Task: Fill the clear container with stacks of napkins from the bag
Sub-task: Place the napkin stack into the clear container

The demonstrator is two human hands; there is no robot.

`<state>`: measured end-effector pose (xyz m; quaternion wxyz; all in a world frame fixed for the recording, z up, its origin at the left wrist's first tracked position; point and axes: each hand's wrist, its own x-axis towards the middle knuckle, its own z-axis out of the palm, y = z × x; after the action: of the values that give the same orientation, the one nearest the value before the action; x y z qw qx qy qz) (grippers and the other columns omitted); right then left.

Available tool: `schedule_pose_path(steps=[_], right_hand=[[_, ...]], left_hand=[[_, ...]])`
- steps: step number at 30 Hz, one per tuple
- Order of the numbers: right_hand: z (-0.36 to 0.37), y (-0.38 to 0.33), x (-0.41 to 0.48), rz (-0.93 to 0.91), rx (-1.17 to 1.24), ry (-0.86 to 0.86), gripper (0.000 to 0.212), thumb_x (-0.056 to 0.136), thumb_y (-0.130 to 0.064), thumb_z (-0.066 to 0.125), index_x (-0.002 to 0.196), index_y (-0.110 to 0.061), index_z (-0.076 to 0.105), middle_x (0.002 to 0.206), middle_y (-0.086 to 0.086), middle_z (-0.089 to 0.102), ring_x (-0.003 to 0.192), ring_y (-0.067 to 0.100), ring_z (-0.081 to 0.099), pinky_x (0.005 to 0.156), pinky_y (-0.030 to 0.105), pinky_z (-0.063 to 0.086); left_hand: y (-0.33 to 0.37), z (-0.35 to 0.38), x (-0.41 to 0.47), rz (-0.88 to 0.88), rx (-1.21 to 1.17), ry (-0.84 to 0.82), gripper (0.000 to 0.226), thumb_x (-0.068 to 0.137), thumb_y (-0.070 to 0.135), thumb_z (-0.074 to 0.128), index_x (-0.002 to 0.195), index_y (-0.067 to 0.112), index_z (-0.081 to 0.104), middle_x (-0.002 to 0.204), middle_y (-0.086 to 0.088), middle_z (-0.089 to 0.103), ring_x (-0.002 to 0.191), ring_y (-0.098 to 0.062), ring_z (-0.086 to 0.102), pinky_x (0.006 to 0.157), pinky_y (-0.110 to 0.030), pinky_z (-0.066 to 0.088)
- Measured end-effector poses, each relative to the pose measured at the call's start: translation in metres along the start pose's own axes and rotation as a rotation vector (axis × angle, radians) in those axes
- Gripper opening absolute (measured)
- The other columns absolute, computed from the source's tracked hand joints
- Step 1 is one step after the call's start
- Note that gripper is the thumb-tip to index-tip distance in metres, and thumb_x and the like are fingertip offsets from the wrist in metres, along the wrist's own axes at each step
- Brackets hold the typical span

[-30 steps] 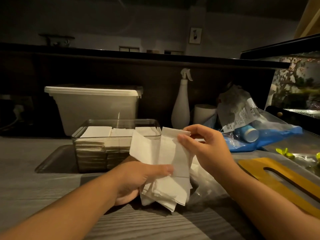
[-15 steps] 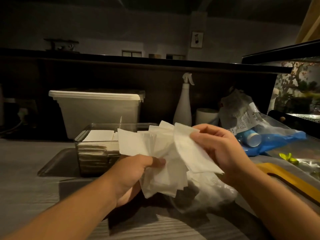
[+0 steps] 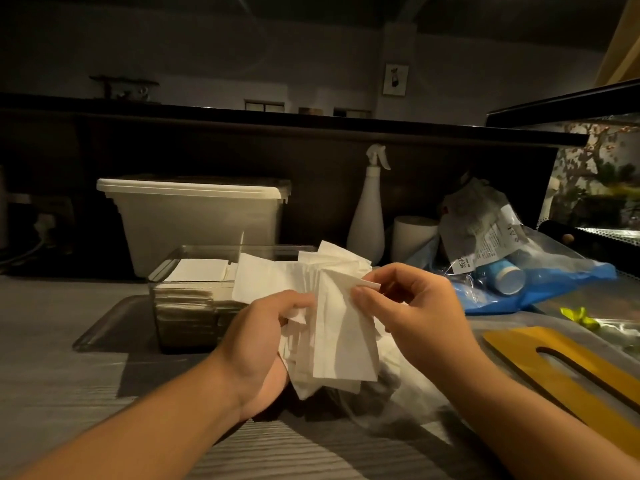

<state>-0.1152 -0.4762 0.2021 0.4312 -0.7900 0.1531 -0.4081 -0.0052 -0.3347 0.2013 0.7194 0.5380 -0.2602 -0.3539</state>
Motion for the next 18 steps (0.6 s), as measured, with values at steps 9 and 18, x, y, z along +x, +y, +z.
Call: schedule_pose_path(steps=[9,18], right_hand=[[0.003,0.004,-0.001,-0.17,-0.348,-0.046,0.032,0.08,-0.045,0.074,0.102,-0.052,0.052,0.11,-0.027,0.048,0.1,-0.005,0.05,0.069,0.015,0.05],[0.002,0.001,-0.003,-0.284,-0.425,-0.067,0.038,0.082,-0.039,0.076,0.104,-0.052,0.048,0.113,-0.029,0.041,0.106,-0.005,0.045,0.074,0.011,0.046]], left_hand=[[-0.009,-0.004,0.004,-0.014,0.259,-0.017,0.029,0.087,0.011,0.068,0.114,0.018,0.061,0.104,-0.008,0.073,0.096,-0.021,0.069,0.066,-0.025,0.054],[-0.01,-0.006,0.008,0.014,0.262,0.026,0.032,0.085,0.016,0.072,0.114,0.021,0.058,0.107,-0.008,0.071,0.101,-0.024,0.067,0.08,-0.034,0.056]])
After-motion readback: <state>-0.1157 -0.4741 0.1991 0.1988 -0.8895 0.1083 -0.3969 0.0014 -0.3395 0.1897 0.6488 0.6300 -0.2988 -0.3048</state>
